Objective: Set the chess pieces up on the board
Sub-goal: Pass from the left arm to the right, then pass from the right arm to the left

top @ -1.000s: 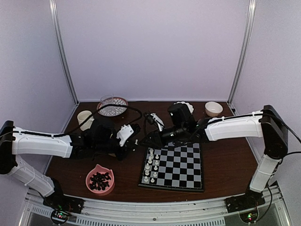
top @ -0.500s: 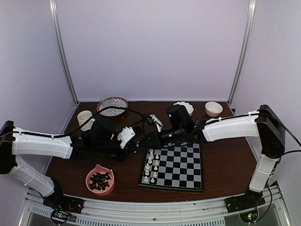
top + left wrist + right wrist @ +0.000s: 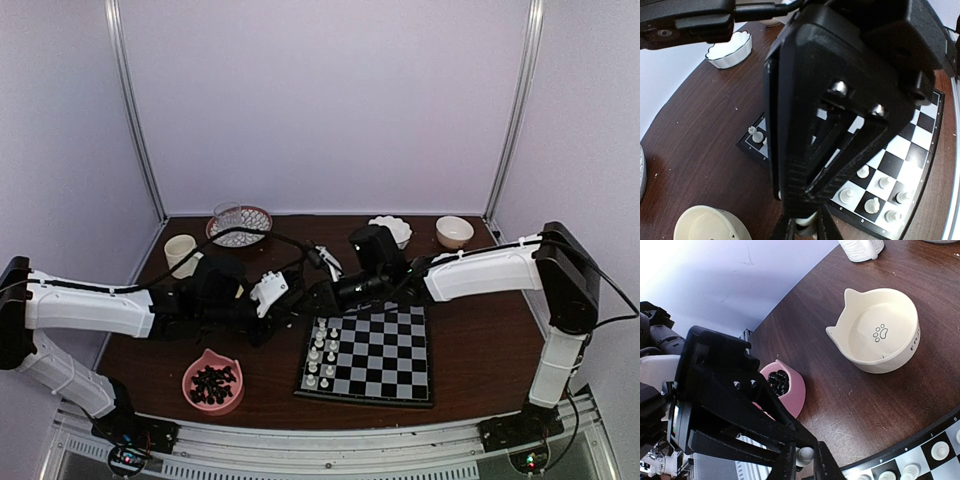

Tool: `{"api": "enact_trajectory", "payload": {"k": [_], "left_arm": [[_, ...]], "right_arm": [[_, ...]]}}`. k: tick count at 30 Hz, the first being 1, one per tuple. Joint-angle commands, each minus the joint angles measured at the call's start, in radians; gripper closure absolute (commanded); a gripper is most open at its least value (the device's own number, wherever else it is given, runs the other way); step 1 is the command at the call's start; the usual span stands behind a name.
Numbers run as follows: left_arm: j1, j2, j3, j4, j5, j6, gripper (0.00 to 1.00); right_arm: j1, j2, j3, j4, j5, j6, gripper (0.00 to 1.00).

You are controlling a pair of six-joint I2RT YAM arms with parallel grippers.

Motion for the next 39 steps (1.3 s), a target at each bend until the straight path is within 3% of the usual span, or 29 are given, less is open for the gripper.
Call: {"api": "enact_trajectory", "payload": {"k": [1,5,9,17,28,39], "left_arm": [[-0.007,-0.013,0.003,0.051,0.011,0.007,0.85],[-0.007,-0.017,0.002,0.056,-0.003,-0.004,0.72],[-0.008,-0.022,-0.005,0.069,-0.017,-0.018,0.59],[-0.007,-0.050,-0.041,0.124,-0.052,-0.085,0.42],[-0.007,-0.109,-0.066,0.139,-0.001,-0.107,0.49],[-0.007,-0.091,-0.043,0.116,0.082,-0.095,0.59]], "right_arm": [[-0.002,0.014,0.022,0.037,-0.018,0.009,0.89],[-0.002,-0.001,0.009,0.047,-0.007,0.006,1.00],[-0.004,-0.017,-0.007,0.060,0.008,0.005,1.00],[-0.006,-0.061,-0.052,0.091,0.057,-0.019,1.00],[-0.007,-0.187,-0.194,0.292,0.087,-0.026,1.00],[-0.005,-0.178,-0.208,0.354,0.039,-0.013,1.00]]}}
